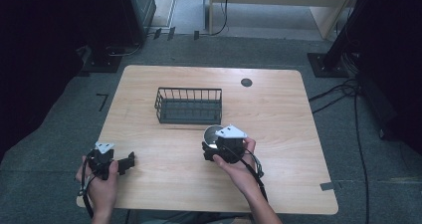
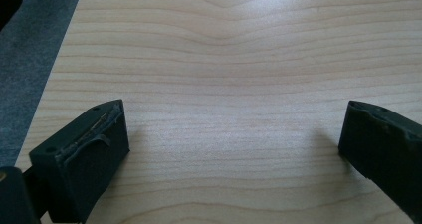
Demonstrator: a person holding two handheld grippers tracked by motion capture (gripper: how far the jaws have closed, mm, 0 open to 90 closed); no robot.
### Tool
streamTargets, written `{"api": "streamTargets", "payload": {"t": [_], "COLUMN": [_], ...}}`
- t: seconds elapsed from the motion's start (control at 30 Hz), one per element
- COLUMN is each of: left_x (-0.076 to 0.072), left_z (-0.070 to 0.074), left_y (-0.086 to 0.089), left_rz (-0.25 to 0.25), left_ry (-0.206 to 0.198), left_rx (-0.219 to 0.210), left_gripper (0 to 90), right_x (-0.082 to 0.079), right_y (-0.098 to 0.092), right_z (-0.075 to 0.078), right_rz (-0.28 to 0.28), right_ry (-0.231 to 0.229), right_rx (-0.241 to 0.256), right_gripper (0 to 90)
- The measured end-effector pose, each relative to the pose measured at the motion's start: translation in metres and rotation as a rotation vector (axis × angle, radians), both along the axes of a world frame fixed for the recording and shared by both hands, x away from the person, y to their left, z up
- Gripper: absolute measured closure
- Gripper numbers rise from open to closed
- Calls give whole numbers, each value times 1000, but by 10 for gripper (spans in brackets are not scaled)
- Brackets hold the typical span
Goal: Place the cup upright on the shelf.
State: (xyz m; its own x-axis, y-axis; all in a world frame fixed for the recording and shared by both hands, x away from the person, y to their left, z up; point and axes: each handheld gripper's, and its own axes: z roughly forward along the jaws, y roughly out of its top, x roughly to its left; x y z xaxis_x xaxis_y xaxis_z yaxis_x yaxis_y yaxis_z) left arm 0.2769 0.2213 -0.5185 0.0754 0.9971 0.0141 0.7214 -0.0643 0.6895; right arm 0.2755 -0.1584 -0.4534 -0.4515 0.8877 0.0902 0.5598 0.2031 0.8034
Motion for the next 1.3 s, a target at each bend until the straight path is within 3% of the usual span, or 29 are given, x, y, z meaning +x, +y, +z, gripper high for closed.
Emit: {"api": "streamTargets", "payload": {"t": [0.83,1.3], "left_x": [0,0], "left_z": [0,0], "left_y": [0,0], "left_rz": [2,2], "left_ry": [-2,-1], "left_rx": [-3,-1], "left_gripper": [0,0], "right_x": [44,78], "right_y": [11,20], "right_z": [49,66], "right_rz": [10,-10], "right_ry": [-38,-48], "right_rx": [26,33], "right_gripper": [176,176]}}
